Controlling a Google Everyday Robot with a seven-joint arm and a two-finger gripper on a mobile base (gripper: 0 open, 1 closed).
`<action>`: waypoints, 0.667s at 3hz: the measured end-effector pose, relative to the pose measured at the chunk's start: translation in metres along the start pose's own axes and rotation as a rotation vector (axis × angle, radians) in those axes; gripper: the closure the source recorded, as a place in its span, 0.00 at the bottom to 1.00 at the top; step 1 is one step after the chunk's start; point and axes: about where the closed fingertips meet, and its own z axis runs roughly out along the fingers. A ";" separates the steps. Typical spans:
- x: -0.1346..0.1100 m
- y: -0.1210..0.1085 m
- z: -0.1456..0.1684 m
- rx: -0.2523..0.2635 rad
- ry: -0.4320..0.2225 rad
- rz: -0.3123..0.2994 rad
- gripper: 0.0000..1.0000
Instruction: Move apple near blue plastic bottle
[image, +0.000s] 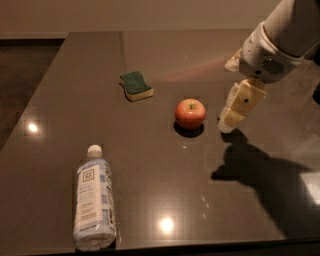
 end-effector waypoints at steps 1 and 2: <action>-0.022 -0.007 0.027 -0.014 -0.049 0.014 0.00; -0.033 -0.009 0.048 -0.021 -0.073 0.020 0.00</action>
Offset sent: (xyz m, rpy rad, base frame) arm 0.0412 0.0619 -0.0516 0.1106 0.0090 -0.0025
